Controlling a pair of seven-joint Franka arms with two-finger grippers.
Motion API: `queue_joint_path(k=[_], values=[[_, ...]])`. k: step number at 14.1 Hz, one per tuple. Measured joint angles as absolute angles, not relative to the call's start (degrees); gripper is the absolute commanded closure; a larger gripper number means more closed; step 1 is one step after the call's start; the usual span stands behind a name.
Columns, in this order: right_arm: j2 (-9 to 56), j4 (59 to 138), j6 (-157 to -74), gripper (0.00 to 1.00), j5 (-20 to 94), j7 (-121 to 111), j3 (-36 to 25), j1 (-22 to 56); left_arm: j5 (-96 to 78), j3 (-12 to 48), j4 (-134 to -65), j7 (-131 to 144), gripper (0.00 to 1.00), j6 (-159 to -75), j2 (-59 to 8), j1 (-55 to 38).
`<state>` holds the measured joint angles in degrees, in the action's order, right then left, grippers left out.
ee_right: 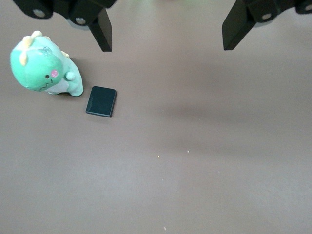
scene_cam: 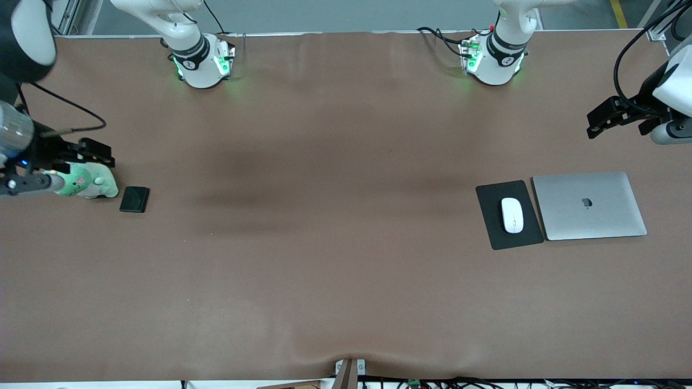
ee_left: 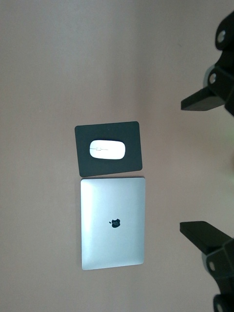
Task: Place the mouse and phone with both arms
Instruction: 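Open the right gripper and raise it away from the phone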
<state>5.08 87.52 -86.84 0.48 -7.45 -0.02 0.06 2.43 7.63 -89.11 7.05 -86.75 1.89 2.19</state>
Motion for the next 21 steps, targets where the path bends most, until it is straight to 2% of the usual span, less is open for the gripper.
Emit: queue_joint_path(k=[5, 16, 21], values=[[-1.19, 87.61, -83.05, 0.0, 0.67, -7.31, -0.03, 0.12, 2.43, 7.63, -89.11, 7.05, 0.0, -86.75, 1.89, 2.19], [-1.27, 87.2, -76.91, 0.0, 3.75, 1.23, 0.34, 0.12, 2.43, 7.94, -88.87, 5.86, 0.0, -86.75, 1.9, 2.06], [-1.86, 86.74, -77.57, 0.0, 3.75, 2.53, 1.7, 0.12, 2.43, 7.9, -88.56, 5.47, 0.0, -86.75, 1.9, 2.06]])
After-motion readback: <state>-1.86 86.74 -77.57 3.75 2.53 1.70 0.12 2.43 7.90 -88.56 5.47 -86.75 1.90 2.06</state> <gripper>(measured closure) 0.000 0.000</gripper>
